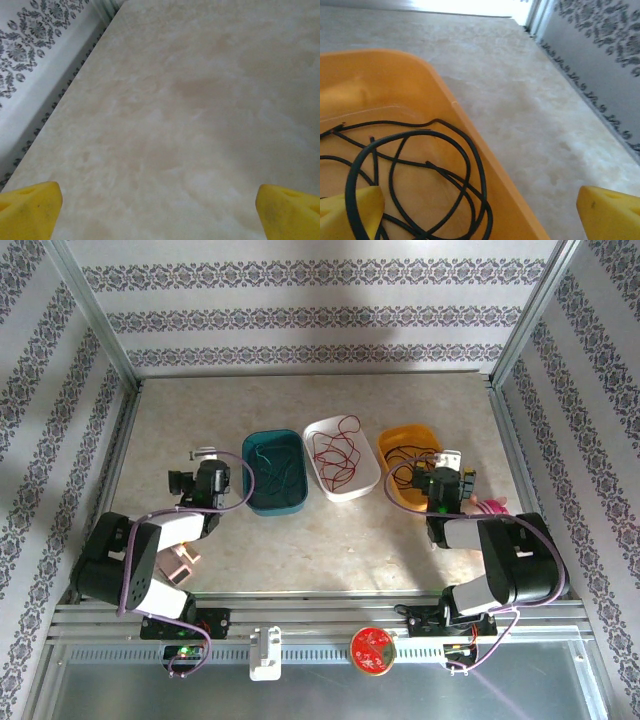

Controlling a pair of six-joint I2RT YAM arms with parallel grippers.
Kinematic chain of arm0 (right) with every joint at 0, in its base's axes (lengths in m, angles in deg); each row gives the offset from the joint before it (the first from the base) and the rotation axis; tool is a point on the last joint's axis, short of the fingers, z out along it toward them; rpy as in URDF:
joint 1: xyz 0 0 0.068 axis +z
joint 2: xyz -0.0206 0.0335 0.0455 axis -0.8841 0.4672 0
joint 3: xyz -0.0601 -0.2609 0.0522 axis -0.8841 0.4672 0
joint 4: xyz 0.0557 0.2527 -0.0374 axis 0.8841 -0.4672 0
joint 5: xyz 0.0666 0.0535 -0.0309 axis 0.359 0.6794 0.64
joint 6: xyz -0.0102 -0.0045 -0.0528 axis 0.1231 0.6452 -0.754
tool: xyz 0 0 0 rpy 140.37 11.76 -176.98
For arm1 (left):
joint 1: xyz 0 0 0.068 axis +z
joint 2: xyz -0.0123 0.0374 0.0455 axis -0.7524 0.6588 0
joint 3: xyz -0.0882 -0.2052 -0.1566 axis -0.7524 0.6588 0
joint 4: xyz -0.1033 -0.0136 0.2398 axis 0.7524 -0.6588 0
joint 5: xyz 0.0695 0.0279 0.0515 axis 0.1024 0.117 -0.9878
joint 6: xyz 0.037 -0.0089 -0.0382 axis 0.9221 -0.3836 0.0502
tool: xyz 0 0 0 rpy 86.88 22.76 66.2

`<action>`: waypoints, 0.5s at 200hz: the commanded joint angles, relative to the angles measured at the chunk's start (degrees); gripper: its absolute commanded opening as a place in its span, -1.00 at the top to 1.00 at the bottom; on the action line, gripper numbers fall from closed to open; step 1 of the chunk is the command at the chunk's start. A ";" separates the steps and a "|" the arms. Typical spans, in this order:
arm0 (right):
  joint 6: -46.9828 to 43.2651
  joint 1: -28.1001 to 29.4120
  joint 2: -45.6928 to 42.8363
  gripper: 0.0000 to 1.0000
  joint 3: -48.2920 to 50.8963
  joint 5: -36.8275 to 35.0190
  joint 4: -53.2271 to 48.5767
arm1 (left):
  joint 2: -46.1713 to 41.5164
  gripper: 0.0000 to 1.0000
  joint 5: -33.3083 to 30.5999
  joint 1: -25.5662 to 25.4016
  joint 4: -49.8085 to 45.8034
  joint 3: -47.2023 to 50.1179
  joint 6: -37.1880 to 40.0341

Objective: Untangle the cables

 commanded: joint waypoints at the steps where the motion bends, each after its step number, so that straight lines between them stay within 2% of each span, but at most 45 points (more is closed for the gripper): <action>1: 0.85 -3.09 4.00 -0.96 1.93 11.73 15.55 | 1.70 -0.99 5.02 2.61 10.22 -0.63 2.99; 2: 1.02 -3.19 5.22 -0.96 2.14 11.88 18.29 | 1.77 -0.99 5.18 2.69 10.30 -0.64 3.02; 7: 1.05 -3.33 6.15 -0.96 2.32 12.56 19.52 | 1.99 -0.99 5.98 2.94 10.57 -0.73 3.02; 16: 0.74 -3.76 2.86 -0.96 0.94 14.61 10.65 | 2.64 -0.99 7.31 3.12 13.27 0.17 2.89; 23: 0.99 -4.10 2.20 -0.96 -0.03 15.13 8.56 | 4.92 -0.99 11.45 3.90 22.93 3.15 4.36; 27: 1.00 -4.28 3.02 -0.96 -0.02 15.28 10.30 | 5.93 -0.98 11.38 4.09 27.04 4.28 5.12; 39: 1.40 -4.38 3.93 -0.97 0.39 14.80 12.18 | 2.32 -0.99 14.08 5.80 19.05 4.04 0.95; 50: 1.53 -4.57 3.40 -0.97 0.40 14.99 11.26 | 4.07 -0.99 18.18 7.41 30.56 8.20 1.83; 60: 1.65 -4.60 3.67 -0.97 0.40 14.81 11.73 | 4.25 -0.99 22.88 7.45 29.98 9.86 2.09; 63: 1.74 -4.58 3.71 -0.96 0.40 14.65 11.59 | 5.37 -0.98 24.57 7.56 33.14 10.35 2.98; 71: 2.07 -4.74 3.58 -0.96 0.22 14.22 11.22 | 9.83 -0.98 24.11 7.40 42.17 11.02 4.63; 84: 2.52 -4.84 3.66 -0.96 -0.09 13.90 10.79 | 5.00 -0.98 22.90 7.96 27.63 8.43 1.30; 95: 2.12 -4.71 3.64 -0.96 -0.57 14.29 9.74 | 8.34 -0.98 22.09 8.32 33.89 7.90 2.17; 100: 1.77 -4.40 3.66 -0.96 -0.58 14.30 9.63 | 7.88 -0.98 22.22 8.32 33.45 8.16 1.92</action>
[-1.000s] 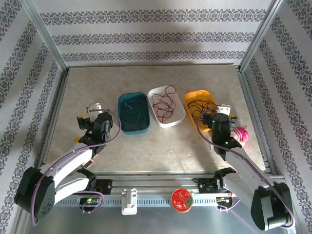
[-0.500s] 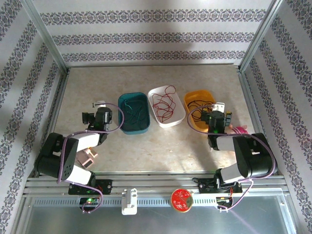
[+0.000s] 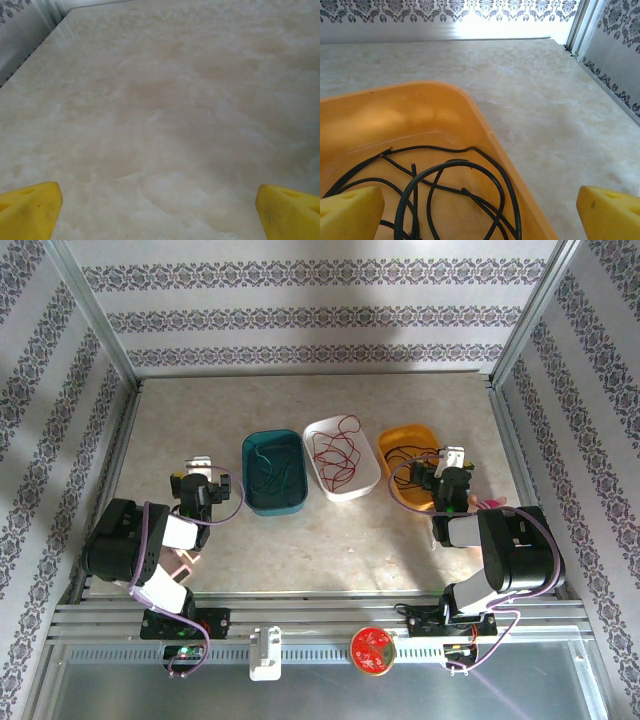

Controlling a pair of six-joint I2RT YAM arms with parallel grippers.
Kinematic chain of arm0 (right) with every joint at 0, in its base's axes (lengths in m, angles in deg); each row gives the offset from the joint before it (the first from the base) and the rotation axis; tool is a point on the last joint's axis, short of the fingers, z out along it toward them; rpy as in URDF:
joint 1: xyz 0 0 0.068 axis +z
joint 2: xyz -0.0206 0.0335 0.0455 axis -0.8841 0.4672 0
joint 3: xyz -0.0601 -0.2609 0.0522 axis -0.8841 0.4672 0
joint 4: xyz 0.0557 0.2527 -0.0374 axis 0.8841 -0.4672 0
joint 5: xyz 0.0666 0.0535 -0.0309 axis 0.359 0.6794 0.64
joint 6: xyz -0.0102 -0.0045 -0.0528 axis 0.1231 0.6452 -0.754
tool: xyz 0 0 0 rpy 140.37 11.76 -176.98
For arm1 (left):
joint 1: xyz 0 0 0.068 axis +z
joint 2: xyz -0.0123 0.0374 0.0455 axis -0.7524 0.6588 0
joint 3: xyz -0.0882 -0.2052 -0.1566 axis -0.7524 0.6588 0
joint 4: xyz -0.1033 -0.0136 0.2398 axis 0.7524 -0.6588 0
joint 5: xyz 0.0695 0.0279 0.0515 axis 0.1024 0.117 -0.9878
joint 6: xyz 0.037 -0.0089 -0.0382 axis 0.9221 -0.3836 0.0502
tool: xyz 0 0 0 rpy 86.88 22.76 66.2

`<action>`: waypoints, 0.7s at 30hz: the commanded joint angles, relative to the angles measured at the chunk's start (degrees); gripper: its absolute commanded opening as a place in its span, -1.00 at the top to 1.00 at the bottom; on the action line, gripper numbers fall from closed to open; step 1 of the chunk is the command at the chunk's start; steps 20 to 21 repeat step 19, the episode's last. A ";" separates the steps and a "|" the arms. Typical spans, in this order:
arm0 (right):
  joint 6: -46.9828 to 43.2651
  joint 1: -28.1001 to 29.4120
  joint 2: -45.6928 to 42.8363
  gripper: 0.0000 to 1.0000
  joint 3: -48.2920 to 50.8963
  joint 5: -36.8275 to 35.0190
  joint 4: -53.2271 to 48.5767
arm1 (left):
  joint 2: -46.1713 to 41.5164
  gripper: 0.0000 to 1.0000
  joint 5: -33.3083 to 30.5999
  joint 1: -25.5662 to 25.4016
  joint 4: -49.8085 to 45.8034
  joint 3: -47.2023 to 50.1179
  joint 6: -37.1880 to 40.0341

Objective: Untangle the cables

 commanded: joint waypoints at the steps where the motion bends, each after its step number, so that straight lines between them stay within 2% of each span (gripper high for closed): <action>1: 0.70 -0.31 0.32 -0.97 -1.15 1.60 0.51 | 0.46 -0.98 2.42 1.08 5.84 -1.66 -0.66; 2: 0.11 0.03 0.36 -0.97 -1.10 2.03 -0.13 | -1.05 -0.98 2.54 1.15 1.30 -2.45 -1.35; 4: -0.34 0.26 0.34 -0.96 -1.10 2.29 -0.60 | 0.57 -0.98 2.38 1.10 5.61 -1.90 -0.55; 10: -0.33 -0.15 0.43 -0.96 -2.92 3.44 -1.11 | -0.08 -0.98 2.70 1.35 3.18 -2.44 -1.27; 13: -0.34 -1.47 0.54 -0.96 -3.79 8.36 -2.64 | -0.08 -0.98 3.53 2.08 2.91 -2.66 -1.87; 21: -0.26 -1.50 0.38 -0.96 -3.48 8.89 -2.27 | -0.07 -0.98 4.53 2.84 2.76 -2.72 -2.34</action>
